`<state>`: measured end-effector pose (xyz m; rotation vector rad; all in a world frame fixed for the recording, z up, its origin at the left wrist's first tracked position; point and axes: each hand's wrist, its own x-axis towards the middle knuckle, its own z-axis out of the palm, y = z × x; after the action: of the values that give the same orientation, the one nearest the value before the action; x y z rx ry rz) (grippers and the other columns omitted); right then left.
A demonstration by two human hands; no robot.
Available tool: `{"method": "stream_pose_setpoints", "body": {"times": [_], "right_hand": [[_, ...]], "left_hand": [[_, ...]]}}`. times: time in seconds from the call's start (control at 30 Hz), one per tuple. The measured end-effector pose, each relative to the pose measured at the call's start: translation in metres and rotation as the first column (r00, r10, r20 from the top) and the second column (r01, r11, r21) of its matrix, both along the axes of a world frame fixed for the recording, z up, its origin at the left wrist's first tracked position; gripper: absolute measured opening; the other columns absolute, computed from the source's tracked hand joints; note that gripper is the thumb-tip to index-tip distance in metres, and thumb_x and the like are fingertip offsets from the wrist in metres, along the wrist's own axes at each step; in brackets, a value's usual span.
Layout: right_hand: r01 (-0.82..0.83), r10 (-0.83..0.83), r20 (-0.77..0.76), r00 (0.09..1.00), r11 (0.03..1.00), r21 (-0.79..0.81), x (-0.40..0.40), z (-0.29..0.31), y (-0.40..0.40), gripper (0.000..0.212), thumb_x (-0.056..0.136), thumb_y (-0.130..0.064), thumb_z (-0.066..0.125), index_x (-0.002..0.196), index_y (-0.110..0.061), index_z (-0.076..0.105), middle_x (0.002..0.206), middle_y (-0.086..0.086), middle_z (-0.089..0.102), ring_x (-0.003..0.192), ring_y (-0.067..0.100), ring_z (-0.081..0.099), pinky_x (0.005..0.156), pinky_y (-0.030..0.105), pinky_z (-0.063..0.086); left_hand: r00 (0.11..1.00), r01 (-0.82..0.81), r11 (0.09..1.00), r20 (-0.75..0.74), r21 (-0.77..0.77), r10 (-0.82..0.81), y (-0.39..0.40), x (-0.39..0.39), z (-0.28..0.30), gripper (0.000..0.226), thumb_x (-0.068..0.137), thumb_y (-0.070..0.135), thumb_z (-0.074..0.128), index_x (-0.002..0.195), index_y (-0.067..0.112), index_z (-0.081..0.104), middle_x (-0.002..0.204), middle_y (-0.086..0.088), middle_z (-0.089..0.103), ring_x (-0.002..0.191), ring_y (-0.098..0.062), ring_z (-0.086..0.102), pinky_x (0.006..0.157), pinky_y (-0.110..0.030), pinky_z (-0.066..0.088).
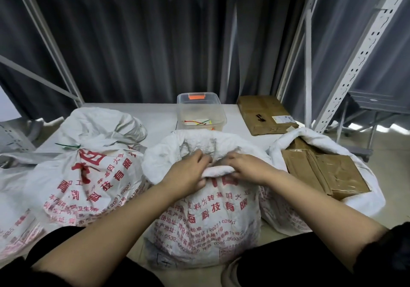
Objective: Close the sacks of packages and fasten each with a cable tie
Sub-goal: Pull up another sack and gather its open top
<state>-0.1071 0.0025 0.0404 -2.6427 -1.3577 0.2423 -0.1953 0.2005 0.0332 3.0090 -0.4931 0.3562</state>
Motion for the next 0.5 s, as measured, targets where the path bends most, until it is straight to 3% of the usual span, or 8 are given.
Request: {"method": "stream_pose_setpoints", "body": {"times": [0.1, 0.17, 0.23, 0.27, 0.3, 0.33, 0.43, 0.5], "right_hand": [[-0.113, 0.082, 0.499, 0.863, 0.993, 0.032, -0.007, -0.014, -0.019, 0.045, 0.085, -0.014, 0.050, 0.127, -0.027, 0.054, 0.102, 0.005, 0.060, 0.087, 0.025, 0.060, 0.055, 0.032, 0.048], [-0.167, 0.111, 0.587, 0.802, 0.985, 0.042, -0.008, -0.022, -0.030, 0.049, 0.082, -0.012, 0.039, 0.129, -0.025, 0.045, 0.092, 0.003, 0.063, 0.076, 0.024, 0.059, 0.045, 0.032, 0.049], [-0.189, 0.129, 0.644, 0.754, 0.982, 0.025, -0.008, -0.027, -0.035, 0.050, 0.081, -0.009, 0.035, 0.129, -0.021, 0.042, 0.089, 0.003, 0.066, 0.072, 0.023, 0.057, 0.041, 0.032, 0.047], [-0.178, 0.119, 0.664, 0.738, 0.984, 0.022, -0.009, -0.028, -0.034, 0.050, 0.081, -0.007, 0.035, 0.128, -0.019, 0.043, 0.087, 0.002, 0.066, 0.071, 0.023, 0.056, 0.040, 0.031, 0.044], [-0.152, 0.095, 0.676, 0.731, 0.988, 0.025, -0.009, -0.030, -0.032, 0.050, 0.080, -0.007, 0.035, 0.128, -0.018, 0.045, 0.085, 0.002, 0.065, 0.070, 0.022, 0.056, 0.040, 0.030, 0.043], [-0.115, 0.065, 0.677, 0.733, 0.993, 0.030, -0.009, -0.031, -0.030, 0.051, 0.080, -0.008, 0.036, 0.130, -0.018, 0.045, 0.086, 0.001, 0.065, 0.071, 0.022, 0.055, 0.042, 0.031, 0.043], [-0.024, 0.029, 0.541, 0.841, 1.000, -0.018, -0.013, -0.030, -0.023, 0.058, 0.085, -0.033, 0.036, 0.141, -0.023, 0.038, 0.112, 0.002, 0.063, 0.096, 0.024, 0.054, 0.072, 0.036, 0.046], [0.036, -0.020, 0.257, 0.966, 0.998, -0.055, -0.020, -0.023, -0.013, 0.070, 0.086, -0.062, 0.029, 0.148, -0.030, 0.027, 0.138, -0.001, 0.049, 0.123, 0.021, 0.043, 0.096, 0.039, 0.034]], "left_hand": [[0.975, -0.074, 0.997, -0.209, 0.025, 0.078, 0.006, 0.004, -0.002, 0.051, 0.081, 0.039, 0.059, 0.130, 0.025, 0.050, 0.130, -0.002, 0.042, 0.120, -0.020, 0.040, 0.092, -0.032, 0.034], [0.970, -0.019, 0.998, -0.243, 0.056, 0.032, 0.014, 0.005, -0.002, 0.049, 0.082, 0.040, 0.058, 0.127, 0.022, 0.050, 0.131, 0.000, 0.047, 0.125, -0.019, 0.038, 0.103, -0.036, 0.024], [0.981, 0.072, 0.982, -0.193, 0.174, -0.038, 0.021, 0.007, -0.007, 0.043, 0.083, 0.031, 0.058, 0.121, 0.015, 0.044, 0.112, -0.006, 0.061, 0.110, -0.022, 0.055, 0.106, -0.038, 0.029], [0.989, 0.113, 0.953, -0.125, 0.279, -0.081, 0.024, 0.008, -0.009, 0.042, 0.081, 0.022, 0.061, 0.116, 0.012, 0.040, 0.095, -0.008, 0.064, 0.091, -0.024, 0.062, 0.094, -0.038, 0.041], [0.993, 0.114, 0.929, -0.058, 0.351, -0.100, 0.026, 0.007, -0.011, 0.044, 0.075, 0.012, 0.065, 0.109, 0.010, 0.037, 0.078, -0.008, 0.063, 0.068, -0.025, 0.063, 0.069, -0.035, 0.048], [0.996, 0.084, 0.914, -0.003, 0.397, -0.090, 0.028, 0.006, -0.011, 0.047, 0.066, 0.005, 0.069, 0.101, 0.009, 0.037, 0.066, -0.006, 0.059, 0.049, -0.023, 0.057, 0.048, -0.030, 0.041], [0.977, 0.029, 0.904, 0.179, 0.426, -0.116, 0.029, 0.003, -0.021, 0.043, 0.061, -0.002, 0.065, 0.095, 0.007, 0.041, 0.058, -0.007, 0.054, 0.036, -0.017, 0.044, 0.039, -0.022, 0.024], [0.955, 0.045, 0.906, 0.247, 0.421, -0.162, 0.024, 0.000, -0.027, 0.031, 0.069, 0.000, 0.054, 0.097, 0.007, 0.043, 0.062, -0.007, 0.055, 0.040, -0.019, 0.046, 0.040, -0.024, 0.027]]}}
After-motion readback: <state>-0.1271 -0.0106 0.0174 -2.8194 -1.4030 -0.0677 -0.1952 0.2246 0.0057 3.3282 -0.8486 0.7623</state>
